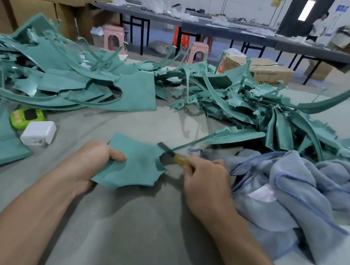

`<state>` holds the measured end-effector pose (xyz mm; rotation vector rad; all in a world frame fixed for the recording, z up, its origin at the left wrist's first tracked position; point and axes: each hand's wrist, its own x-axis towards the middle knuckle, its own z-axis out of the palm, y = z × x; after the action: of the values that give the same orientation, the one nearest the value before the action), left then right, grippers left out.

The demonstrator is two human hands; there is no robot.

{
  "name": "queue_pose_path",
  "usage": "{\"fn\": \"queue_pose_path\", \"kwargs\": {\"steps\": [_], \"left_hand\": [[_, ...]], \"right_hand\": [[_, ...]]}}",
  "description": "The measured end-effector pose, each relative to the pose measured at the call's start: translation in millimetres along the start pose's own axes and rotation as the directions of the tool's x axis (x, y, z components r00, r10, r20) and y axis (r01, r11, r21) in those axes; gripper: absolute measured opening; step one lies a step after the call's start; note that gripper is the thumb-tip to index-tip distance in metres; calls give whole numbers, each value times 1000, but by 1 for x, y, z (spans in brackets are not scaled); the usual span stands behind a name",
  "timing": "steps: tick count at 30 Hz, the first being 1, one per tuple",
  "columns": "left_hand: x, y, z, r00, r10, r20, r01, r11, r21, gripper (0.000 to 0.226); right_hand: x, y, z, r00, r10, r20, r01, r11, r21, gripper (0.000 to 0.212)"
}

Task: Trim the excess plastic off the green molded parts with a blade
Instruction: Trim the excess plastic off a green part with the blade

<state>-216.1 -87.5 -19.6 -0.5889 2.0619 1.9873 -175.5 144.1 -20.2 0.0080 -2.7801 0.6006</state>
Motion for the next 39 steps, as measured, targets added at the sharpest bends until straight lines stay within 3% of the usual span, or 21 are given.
{"fn": "queue_pose_path", "kwargs": {"steps": [2, 5, 8, 12, 16, 24, 27, 31, 33, 36, 39], "left_hand": [[1, -1, 0, 1000, 15, -9, -15, 1000, 2, 20], [0, 0, 0, 1000, 19, -16, -19, 1000, -7, 19], [2, 2, -3, 1000, -10, -10, 9, 999, -41, 20], [3, 0, -2, 999, -7, -35, 6, 999, -44, 19], [3, 0, -3, 999, -15, -40, 14, 999, -40, 17], [1, 1, -4, 1000, 2, -10, -2, 1000, -4, 18], [1, 0, -5, 1000, 7, -3, -7, 1000, 5, 20], [-1, 1, -5, 1000, 20, -3, -20, 1000, 16, 19], [-1, 1, -5, 1000, 20, 1, -20, 1000, 19, 19], [-2, 1, -4, 1000, 24, 10, -24, 999, 23, 19], [-4, 2, -4, 999, 31, 11, -31, 999, 40, 19]], "right_hand": [[5, 1, 1, 999, 25, -24, -27, 997, -75, 19], [23, 23, -10, 950, 289, -117, -298, 952, -65, 18], [15, 21, -13, 980, 166, -107, -167, 986, -3, 19], [-1, 8, -9, 996, 9, -92, -14, 998, -60, 26], [8, 13, -8, 1000, 5, 24, -5, 1000, 4, 25], [10, 22, -13, 999, -52, -6, 52, 989, 136, 20], [16, 22, -10, 998, 64, -8, -63, 996, 63, 19], [19, 30, -14, 947, 280, -159, -282, 959, 12, 22], [14, 28, -16, 952, 226, -207, -207, 972, 108, 20], [1, 13, -12, 989, 22, -145, 13, 971, 239, 16], [3, 8, -4, 994, -54, -90, 75, 965, 252, 18]]}}
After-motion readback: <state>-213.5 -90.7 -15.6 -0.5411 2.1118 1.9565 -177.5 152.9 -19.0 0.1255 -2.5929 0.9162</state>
